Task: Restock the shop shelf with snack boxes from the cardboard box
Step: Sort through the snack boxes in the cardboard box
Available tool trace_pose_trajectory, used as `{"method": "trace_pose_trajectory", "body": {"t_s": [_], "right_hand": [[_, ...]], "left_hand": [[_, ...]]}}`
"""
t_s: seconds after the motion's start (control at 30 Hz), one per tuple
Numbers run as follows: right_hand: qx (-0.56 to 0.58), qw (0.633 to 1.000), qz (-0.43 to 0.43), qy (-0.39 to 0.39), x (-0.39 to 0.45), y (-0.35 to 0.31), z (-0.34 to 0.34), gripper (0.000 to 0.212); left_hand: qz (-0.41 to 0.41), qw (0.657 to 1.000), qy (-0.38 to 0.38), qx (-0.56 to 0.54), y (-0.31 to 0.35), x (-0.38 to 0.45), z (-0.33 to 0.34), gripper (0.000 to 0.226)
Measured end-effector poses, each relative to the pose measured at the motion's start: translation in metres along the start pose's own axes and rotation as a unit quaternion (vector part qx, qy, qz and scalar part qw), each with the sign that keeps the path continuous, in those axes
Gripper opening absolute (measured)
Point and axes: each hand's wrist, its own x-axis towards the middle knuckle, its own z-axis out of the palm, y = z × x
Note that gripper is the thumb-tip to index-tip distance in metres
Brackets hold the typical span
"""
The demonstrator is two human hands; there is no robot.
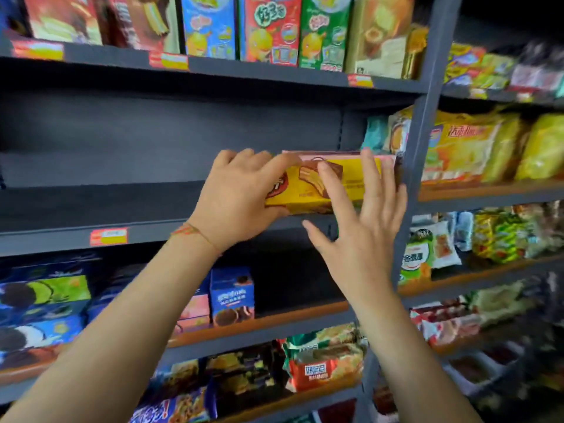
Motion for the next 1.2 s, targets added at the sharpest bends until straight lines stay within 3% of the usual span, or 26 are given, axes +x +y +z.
{"method": "trace_pose_trajectory", "body": {"t_s": [0.1,0.23,0.27,0.33,0.4,0.43,0.57,0.77,0.93,1.0,1.07,1.2], "right_hand": [[-0.039,0.997,-0.025,-0.053,0.016,0.033,0.011,0.088],[-0.010,0.994,-0.026,-0.101,0.039,0.079,0.025,0.079],[0.012,0.992,-0.027,-0.126,0.045,0.093,0.026,0.078],[0.061,0.980,-0.030,-0.188,0.055,0.122,0.026,0.080],[0.091,0.965,-0.043,-0.242,0.066,0.145,0.025,0.083],[0.102,0.958,-0.050,-0.263,0.072,0.154,0.024,0.083],[0.125,0.940,-0.076,-0.309,0.100,0.169,0.029,0.083],[0.132,0.921,-0.100,-0.354,0.131,0.179,0.052,0.075],[0.109,0.915,-0.125,-0.368,0.142,0.186,0.063,0.069],[0.104,0.912,-0.130,-0.376,0.145,0.187,0.067,0.069],[0.099,0.909,-0.137,-0.382,0.147,0.189,0.072,0.068],[0.104,0.908,-0.129,-0.385,0.146,0.192,0.086,0.068]], "left_hand": [[0.053,0.997,0.029,0.049,0.022,0.025,0.028,0.064],[0.067,0.997,0.005,0.048,0.044,0.049,0.055,0.067],[0.048,0.999,-0.001,0.025,0.044,0.054,0.059,0.068],[-0.066,0.991,-0.013,-0.115,0.041,0.064,0.061,0.067],[-0.216,0.930,-0.004,-0.297,0.038,0.075,0.061,0.060],[-0.268,0.905,-0.016,-0.330,0.036,0.081,0.064,0.058],[-0.353,0.871,-0.114,-0.323,0.031,0.096,0.080,0.070],[-0.402,0.834,-0.118,-0.359,0.033,0.103,0.094,0.066],[-0.389,0.832,-0.114,-0.378,0.033,0.094,0.102,0.057],[-0.379,0.834,-0.119,-0.383,0.034,0.090,0.107,0.063],[-0.360,0.849,-0.110,-0.371,0.033,0.086,0.115,0.075],[-0.338,0.880,-0.080,-0.324,0.030,0.082,0.128,0.075]]}}
